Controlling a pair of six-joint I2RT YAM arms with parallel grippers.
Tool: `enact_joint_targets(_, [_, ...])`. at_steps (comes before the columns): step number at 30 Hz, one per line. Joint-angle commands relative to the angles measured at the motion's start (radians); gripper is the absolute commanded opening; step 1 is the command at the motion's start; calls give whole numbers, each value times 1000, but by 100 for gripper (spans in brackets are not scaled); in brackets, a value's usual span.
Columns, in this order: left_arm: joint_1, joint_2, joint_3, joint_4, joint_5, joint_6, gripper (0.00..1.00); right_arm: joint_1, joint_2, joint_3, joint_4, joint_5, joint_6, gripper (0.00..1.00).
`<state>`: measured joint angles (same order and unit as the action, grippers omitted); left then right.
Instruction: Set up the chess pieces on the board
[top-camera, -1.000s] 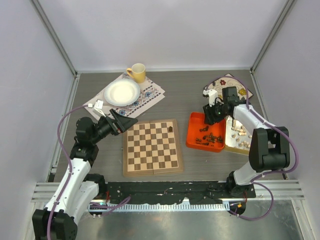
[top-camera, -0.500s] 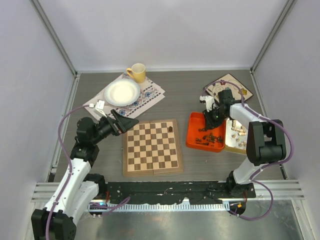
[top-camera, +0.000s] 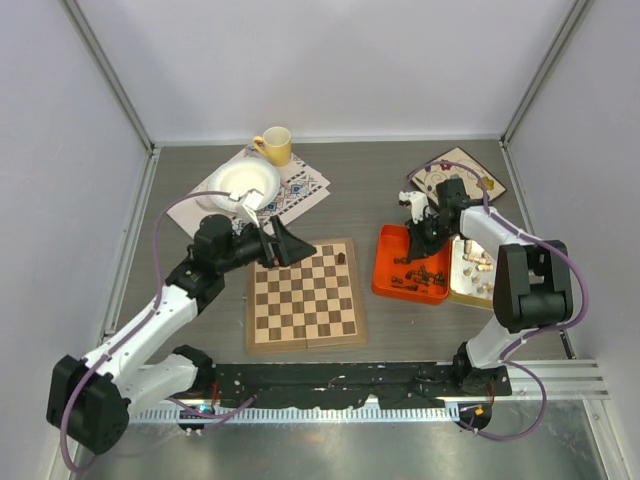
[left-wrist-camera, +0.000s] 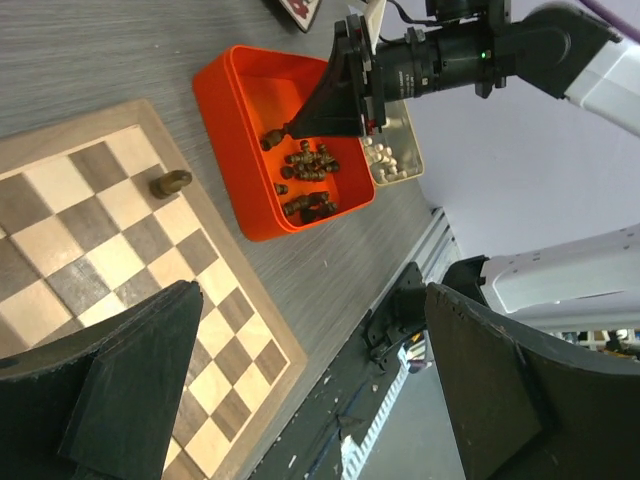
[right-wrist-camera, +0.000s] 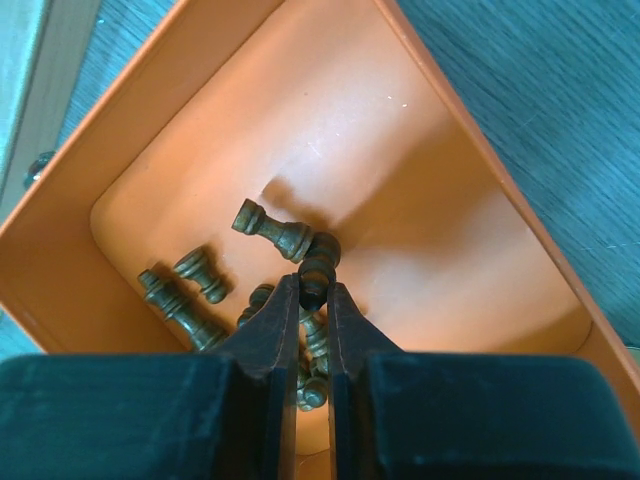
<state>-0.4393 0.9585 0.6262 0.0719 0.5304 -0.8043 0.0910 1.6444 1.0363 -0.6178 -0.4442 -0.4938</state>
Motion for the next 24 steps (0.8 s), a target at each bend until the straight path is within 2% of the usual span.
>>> enact_joint_targets(1, [-107, 109, 110, 8, -92, 80, 97, 3, -77, 39, -23, -85, -11, 1])
enact_joint_targets(9, [-278, 441, 318, 57, -156, 97, 88, -51, -136, 65, -68, -247, -5, 1])
enact_joint_targets(16, [-348, 682, 498, 75, -155, 80, 78, -68, -170, 64, -89, -329, -2, 1])
enact_joint_targets(24, [-381, 858, 681, -43, -198, 123, 66, -77, -186, 68, -105, -364, -12, 1])
